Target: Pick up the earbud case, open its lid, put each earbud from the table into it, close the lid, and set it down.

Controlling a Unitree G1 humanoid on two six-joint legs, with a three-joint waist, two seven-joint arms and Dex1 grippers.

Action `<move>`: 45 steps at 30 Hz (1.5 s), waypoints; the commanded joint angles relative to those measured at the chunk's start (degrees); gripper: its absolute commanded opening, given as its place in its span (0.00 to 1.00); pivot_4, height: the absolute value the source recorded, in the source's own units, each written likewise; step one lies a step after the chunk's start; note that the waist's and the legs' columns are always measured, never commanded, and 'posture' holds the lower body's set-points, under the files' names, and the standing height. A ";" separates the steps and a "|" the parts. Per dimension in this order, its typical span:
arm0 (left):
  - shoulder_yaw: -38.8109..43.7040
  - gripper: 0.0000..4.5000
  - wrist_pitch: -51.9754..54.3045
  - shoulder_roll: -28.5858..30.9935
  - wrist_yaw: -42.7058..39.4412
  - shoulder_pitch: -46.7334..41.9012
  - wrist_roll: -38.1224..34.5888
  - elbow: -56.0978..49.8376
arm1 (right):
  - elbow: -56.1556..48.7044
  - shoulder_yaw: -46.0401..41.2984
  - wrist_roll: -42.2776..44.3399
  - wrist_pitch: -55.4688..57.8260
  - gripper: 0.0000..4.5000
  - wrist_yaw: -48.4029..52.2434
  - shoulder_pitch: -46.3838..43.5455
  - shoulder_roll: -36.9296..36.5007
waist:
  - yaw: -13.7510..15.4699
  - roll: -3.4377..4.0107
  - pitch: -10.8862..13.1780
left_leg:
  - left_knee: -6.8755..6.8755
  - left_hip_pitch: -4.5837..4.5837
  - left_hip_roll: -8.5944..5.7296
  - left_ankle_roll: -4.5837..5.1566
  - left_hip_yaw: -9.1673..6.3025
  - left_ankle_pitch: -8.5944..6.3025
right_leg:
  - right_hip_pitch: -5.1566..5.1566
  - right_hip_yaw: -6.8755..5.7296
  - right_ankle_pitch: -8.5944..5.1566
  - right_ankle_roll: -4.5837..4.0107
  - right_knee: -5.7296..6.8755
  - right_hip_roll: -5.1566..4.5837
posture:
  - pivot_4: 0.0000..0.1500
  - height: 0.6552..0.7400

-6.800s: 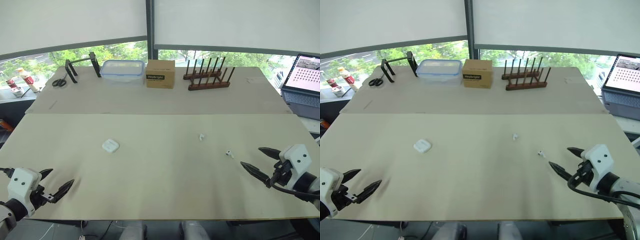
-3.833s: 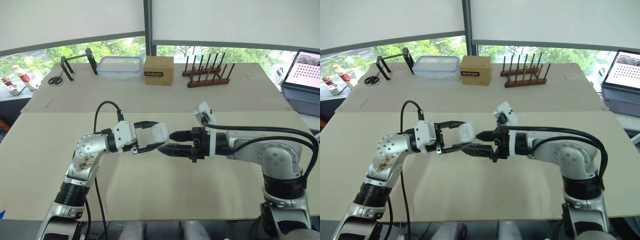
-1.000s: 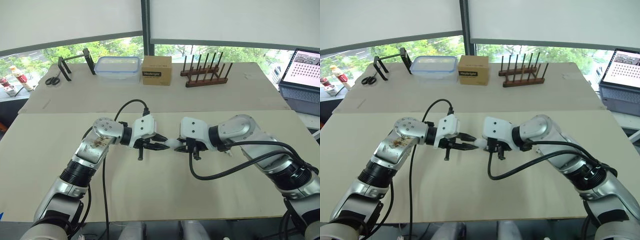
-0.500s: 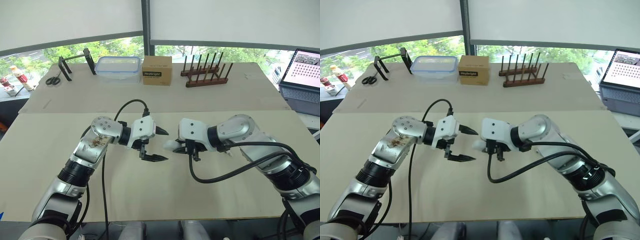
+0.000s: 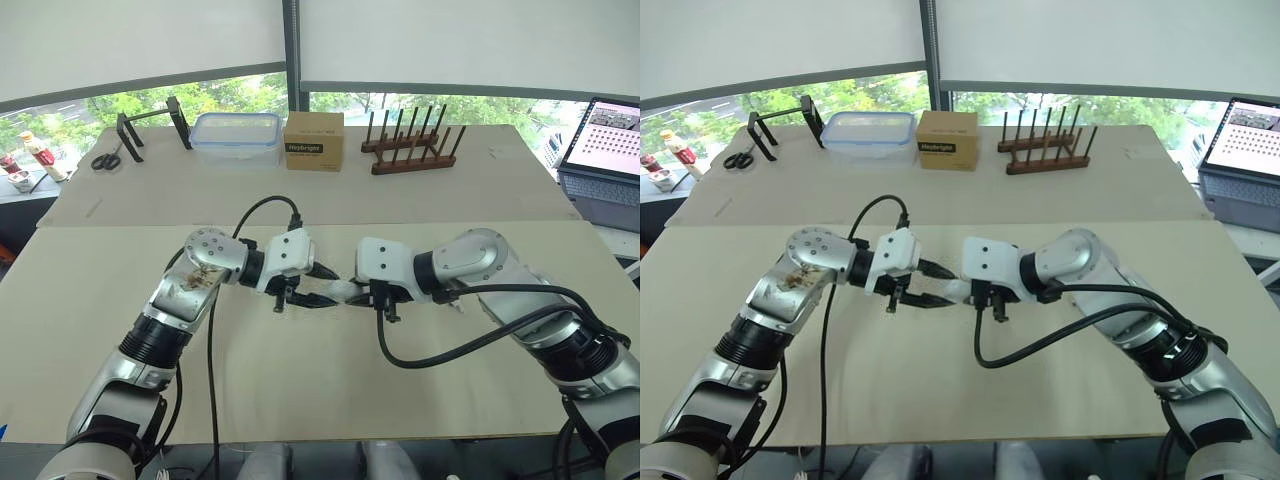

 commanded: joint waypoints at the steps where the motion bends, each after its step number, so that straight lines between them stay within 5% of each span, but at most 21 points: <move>1: 0.13 0.11 -0.05 -0.26 0.23 -0.78 -0.31 -1.05 | -2.10 -2.43 -0.19 -1.81 0.17 0.25 -0.35 0.22 | -0.02 0.00 0.00 | 0.00 0.00 0.00 0.00 0.00 0.00 | 0.00 0.00 0.00 0.00 0.00 0.00 | 1.00 1.00; 7: 0.43 0.11 -0.30 0.35 0.63 0.16 0.01 -1.50 | -2.68 -3.37 0.89 -1.39 0.17 1.14 0.04 -0.03 | 0.00 0.00 0.00 | 0.00 0.00 0.00 0.00 0.00 0.00 | 0.00 0.00 0.00 0.00 0.00 0.00 | 1.00 1.00; 8: 0.73 0.11 -0.11 0.51 0.79 0.46 -0.14 -1.57 | -2.80 -3.69 1.05 -1.57 0.40 1.48 0.34 -0.52 | 0.02 0.00 0.00 | 0.00 0.00 0.00 0.00 0.00 0.00 | 0.00 0.00 0.00 0.00 0.00 0.00 | 1.00 1.00; 13: 2.93 0.11 -0.92 0.82 1.64 3.33 -1.55 0.57 | -2.71 -6.67 -0.02 -7.21 0.76 1.49 2.19 -1.91 | -0.01 0.00 0.00 | 0.00 0.01 0.00 0.00 0.00 0.00 | 0.00 0.00 0.00 0.00 0.00 0.00 | 1.00 1.00; 21: 10.93 0.11 -5.22 -5.94 4.36 10.94 -9.38 4.21 | -0.64 -12.76 -2.04 -25.48 0.76 -2.13 6.93 0.75 | 0.25 0.00 0.00 | 0.03 0.01 0.01 0.00 0.00 0.00 | 0.00 0.01 0.00 0.00 0.01 -0.04 | 1.00 1.00; 45: 10.70 0.11 -6.27 -7.22 4.73 13.27 -10.79 1.52 | -0.90 -12.61 -2.08 -21.45 0.76 -0.43 8.20 2.25 | 1.13 0.00 0.00 | 0.07 0.05 0.00 -0.01 0.02 0.00 | 0.04 0.03 0.00 0.00 0.04 -0.02 | 1.00 1.00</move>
